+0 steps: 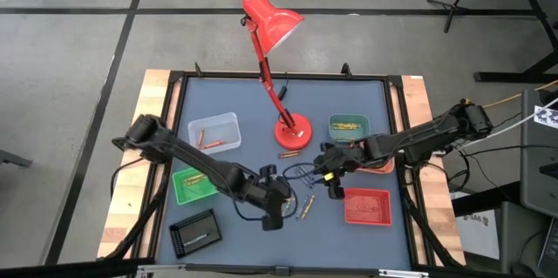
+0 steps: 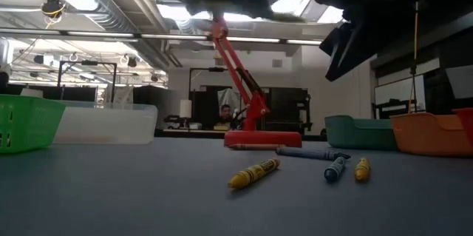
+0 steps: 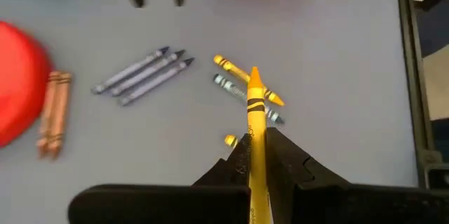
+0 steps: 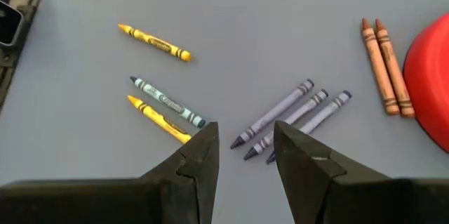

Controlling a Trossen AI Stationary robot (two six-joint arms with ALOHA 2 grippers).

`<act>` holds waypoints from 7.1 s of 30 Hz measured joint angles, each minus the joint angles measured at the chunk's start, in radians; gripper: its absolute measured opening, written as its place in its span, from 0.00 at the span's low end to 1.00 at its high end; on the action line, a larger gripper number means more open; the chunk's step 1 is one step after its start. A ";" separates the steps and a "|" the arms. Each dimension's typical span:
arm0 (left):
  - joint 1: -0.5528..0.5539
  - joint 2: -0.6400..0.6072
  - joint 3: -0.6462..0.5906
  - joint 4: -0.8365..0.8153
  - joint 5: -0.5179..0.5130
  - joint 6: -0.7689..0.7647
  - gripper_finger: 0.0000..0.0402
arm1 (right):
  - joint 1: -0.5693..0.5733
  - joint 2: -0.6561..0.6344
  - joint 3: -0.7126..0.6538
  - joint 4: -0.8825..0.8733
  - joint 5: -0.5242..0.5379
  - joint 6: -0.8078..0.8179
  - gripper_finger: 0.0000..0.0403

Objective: Sort crayons
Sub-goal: Put the golden crayon into the green bin, then put the dark blue crayon into the red bin

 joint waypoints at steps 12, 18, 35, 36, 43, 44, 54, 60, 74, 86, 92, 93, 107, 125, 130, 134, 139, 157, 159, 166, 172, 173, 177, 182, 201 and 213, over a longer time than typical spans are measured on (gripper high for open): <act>-0.078 -0.287 0.000 -0.418 -0.057 -0.121 0.01 | 0.000 0.023 0.001 0.104 0.045 0.006 0.33; -0.152 -0.384 0.000 -0.602 -0.102 -0.279 0.01 | 0.000 0.048 0.001 0.088 0.151 0.057 0.33; -0.389 -0.417 -0.006 -0.964 -0.172 -0.660 0.01 | 0.000 0.187 0.000 0.098 0.214 0.149 0.33; -0.399 -0.417 -0.016 -0.969 -0.178 -0.675 0.01 | 0.000 0.192 0.000 0.096 0.214 0.149 0.33; -0.454 -0.419 -0.189 -0.946 -0.182 -0.818 0.01 | 0.000 0.195 0.000 0.097 0.257 0.149 0.33; -0.460 -0.419 -0.221 -0.931 -0.178 -0.837 0.01 | 0.000 0.194 0.000 0.097 0.270 0.151 0.33; -0.473 -0.419 -0.539 -0.634 -0.168 -0.884 0.01 | -0.001 0.194 0.000 0.096 0.318 0.225 0.33; -0.473 -0.419 -0.641 -0.537 -0.168 -0.916 0.01 | -0.001 0.194 0.000 0.094 0.318 0.227 0.33; -0.471 -0.419 -0.684 -0.530 -0.153 -1.016 0.18 | -0.001 0.210 0.001 0.099 0.348 0.227 0.33; -0.466 -0.419 -0.684 -0.512 -0.153 -1.014 0.30 | -0.001 0.301 0.001 0.121 0.342 0.408 0.33; -0.466 -0.419 -0.684 -0.511 -0.153 -1.014 0.29 | -0.001 0.326 0.000 0.136 0.341 0.453 0.33; -0.466 -0.419 -0.684 -0.510 -0.153 -1.014 0.29 | -0.001 0.326 0.000 0.141 0.342 0.453 0.33; -0.466 -0.419 -0.684 -0.486 -0.212 -1.014 0.27 | 0.000 0.353 0.003 0.140 0.349 0.452 0.33; -0.401 -0.419 -0.684 -0.148 -0.984 -0.998 0.27 | 0.000 0.352 0.002 0.139 0.365 0.451 0.02; -0.310 -0.419 -0.684 0.002 -0.999 -0.845 0.27 | -0.001 0.345 0.001 0.138 0.351 0.450 0.05; -0.245 -0.419 -0.684 0.108 -0.927 -0.692 0.27 | -0.001 0.341 0.004 0.130 0.330 0.450 0.05; -0.183 -0.419 -0.684 0.203 -0.828 -0.540 0.27 | -0.001 0.330 0.046 0.062 0.289 0.445 0.03; -0.040 -0.419 -0.684 0.433 -0.500 -0.201 0.27 | 0.001 0.243 0.409 -0.371 0.101 0.263 0.05; -0.028 -0.419 -0.684 0.476 -0.456 -0.171 0.27 | 0.007 0.243 0.432 -0.407 0.074 0.263 0.05; -0.007 -0.419 -0.684 0.621 -0.407 -0.085 0.27 | 0.096 0.214 0.445 -0.506 0.063 0.238 0.05; -0.006 -0.419 -0.684 0.758 -0.398 -0.038 0.27 | 0.200 0.185 0.445 -0.637 0.116 0.240 0.05; -0.006 -0.415 -0.684 0.784 -0.395 -0.033 0.27 | 0.218 0.184 0.445 -0.662 0.127 0.241 0.05; -0.006 -0.373 -0.684 0.914 -0.380 0.001 0.27 | 0.280 0.182 0.445 -0.750 0.142 0.264 0.05; -0.006 -0.277 -0.638 0.991 -0.371 0.018 0.27 | 0.344 0.169 0.426 -0.784 0.147 0.291 0.05; -0.008 0.152 -0.171 0.988 -0.301 0.175 0.27 | 0.608 0.099 0.199 -0.780 0.163 0.526 0.05; -0.011 0.228 -0.148 0.891 -0.283 0.066 0.27 | 0.641 0.099 0.087 -0.771 0.152 0.528 0.05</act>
